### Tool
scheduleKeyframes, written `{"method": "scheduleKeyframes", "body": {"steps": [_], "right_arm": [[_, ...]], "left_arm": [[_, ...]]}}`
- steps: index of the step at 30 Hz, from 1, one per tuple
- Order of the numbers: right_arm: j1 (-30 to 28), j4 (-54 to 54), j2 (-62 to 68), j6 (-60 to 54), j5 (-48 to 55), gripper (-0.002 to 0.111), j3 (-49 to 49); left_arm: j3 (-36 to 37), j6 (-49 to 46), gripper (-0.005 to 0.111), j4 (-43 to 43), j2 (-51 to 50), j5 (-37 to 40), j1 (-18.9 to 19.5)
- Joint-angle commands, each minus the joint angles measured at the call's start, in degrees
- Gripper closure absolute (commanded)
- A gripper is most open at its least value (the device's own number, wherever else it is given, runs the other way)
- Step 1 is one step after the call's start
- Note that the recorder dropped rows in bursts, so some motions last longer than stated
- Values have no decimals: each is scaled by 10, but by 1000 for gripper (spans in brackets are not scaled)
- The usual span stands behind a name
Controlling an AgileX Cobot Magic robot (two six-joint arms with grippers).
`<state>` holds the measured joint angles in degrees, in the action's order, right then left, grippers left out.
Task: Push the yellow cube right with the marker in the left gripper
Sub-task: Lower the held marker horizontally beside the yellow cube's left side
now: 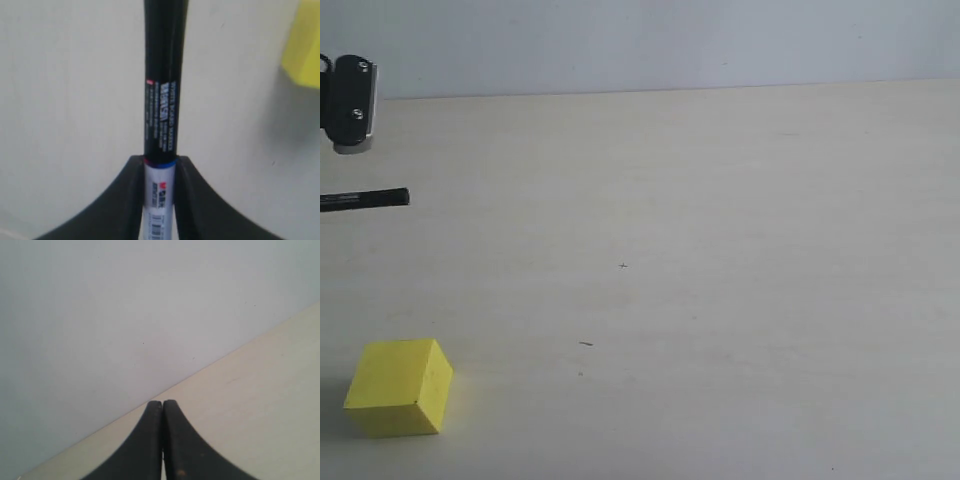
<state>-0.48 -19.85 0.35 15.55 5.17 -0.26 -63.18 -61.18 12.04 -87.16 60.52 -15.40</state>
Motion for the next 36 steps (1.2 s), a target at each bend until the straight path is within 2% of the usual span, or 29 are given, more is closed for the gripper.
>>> {"method": "scheduleKeyframes", "body": {"steps": [1,5,7,8,10,12,14,19,25,27,33,36], "right_arm": [[-3,1,-4,-5,-2,108,3],[-3,1,-4,-5,-2,108,3],[-3,3,-4,-5,-2,108,3],[-3,4,-4,-5,-2,108,3],[-3,4,-4,-5,-2,108,3],[-3,4,-4,-5,-2,108,3],[-3,4,-4,-5,-2,108,3],[-3,3,-4,-5,-2,108,3],[-3,3,-4,-5,-2,108,3],[-3,3,-4,-5,-2,108,3],[-3,3,-4,-5,-2,108,3],[-3,3,-4,-5,-2,108,3]], "left_arm": [[5,50,107,21,6,2,22],[42,-23,107,14,6,24,32],[70,-122,107,-55,8,23,70],[84,-156,107,-97,8,13,101],[110,-166,107,-111,8,-10,146],[138,-166,107,-85,8,-18,166],[158,-166,107,-50,8,-24,169],[188,-180,107,-38,7,-72,169],[206,-183,107,-7,4,-73,169],[215,-183,107,-2,4,-74,169],[252,-183,107,-6,4,-140,169],[255,-183,107,-6,4,-144,166]]}}
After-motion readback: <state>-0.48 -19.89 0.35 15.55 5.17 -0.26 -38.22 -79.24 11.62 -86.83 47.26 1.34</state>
